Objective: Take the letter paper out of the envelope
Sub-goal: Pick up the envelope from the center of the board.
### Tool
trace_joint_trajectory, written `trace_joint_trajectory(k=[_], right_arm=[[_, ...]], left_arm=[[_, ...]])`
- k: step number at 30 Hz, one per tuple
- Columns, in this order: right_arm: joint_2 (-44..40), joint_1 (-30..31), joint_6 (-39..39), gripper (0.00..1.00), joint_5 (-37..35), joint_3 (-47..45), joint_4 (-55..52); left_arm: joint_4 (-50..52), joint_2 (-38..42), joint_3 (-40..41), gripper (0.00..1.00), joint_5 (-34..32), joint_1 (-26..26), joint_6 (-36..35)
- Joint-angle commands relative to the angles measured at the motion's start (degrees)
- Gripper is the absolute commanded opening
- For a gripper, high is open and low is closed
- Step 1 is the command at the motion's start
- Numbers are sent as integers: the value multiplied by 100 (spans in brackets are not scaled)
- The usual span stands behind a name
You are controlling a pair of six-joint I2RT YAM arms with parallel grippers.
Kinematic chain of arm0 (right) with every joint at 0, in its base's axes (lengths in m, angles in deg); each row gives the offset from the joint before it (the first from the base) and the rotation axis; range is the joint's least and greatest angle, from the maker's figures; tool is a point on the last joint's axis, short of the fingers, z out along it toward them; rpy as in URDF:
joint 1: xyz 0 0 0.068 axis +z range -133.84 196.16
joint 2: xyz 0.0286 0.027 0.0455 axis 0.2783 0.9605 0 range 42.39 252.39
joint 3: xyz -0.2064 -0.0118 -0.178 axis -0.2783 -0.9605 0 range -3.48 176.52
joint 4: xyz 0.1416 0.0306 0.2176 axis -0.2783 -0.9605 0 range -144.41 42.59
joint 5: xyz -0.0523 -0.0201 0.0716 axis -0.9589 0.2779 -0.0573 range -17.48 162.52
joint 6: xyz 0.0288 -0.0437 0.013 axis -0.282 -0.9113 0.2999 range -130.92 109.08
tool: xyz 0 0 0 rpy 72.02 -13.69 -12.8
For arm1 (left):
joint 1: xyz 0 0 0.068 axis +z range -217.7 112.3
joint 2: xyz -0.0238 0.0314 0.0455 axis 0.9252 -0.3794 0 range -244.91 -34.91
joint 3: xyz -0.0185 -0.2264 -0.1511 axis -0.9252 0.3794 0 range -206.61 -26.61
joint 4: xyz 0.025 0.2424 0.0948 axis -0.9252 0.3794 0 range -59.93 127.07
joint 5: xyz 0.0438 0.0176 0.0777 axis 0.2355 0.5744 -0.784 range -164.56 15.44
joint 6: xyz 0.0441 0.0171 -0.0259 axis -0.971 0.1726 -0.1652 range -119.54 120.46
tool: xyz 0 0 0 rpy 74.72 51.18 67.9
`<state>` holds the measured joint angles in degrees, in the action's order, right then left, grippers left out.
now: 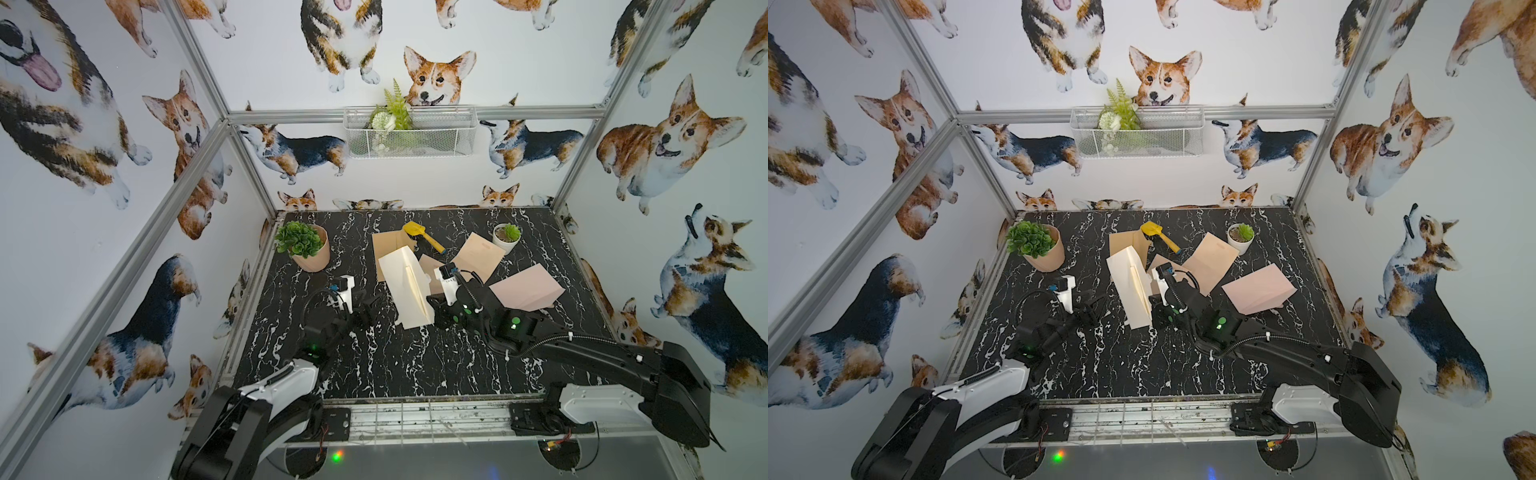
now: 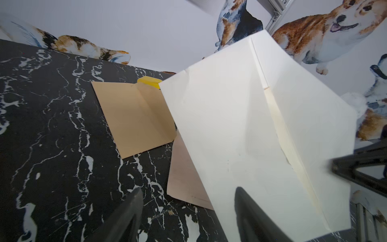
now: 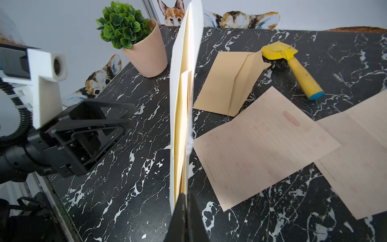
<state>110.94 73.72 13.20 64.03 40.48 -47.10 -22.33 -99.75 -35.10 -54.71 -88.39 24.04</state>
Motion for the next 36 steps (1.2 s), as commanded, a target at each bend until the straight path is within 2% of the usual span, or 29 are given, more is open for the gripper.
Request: trace_joint_trajectory(k=[1,5,11,18,26,28,32,36], right_arm=[[-166,-25,-173,0,460,-239,644],[-395,-58,-299,0,780,-650,1292],[-740,-192,-328,0,1070,-739,1243],[-499,-323,-152,0,1313,-775,1327],[-178,-503,9,0,1290,-849,1466],[-175,-589,84,0,1314,-901,1495],[-155,-632,154,0,1325,-931,1476],[-175,-637,207,0,1216,-924,1346]], left_arm=[[-1395,-564,-56,73,841,5,298],[-2182,-1144,-79,73,1138,3,561],[-2701,-1644,-207,73,1549,3,810],[-2899,-1771,-228,64,1686,8,869],[-2678,-1570,-230,48,1723,4,789],[-2535,-1500,-240,41,1726,10,767],[-2161,-1332,-334,20,1806,5,685],[-1995,-1226,-341,8,1813,4,625]])
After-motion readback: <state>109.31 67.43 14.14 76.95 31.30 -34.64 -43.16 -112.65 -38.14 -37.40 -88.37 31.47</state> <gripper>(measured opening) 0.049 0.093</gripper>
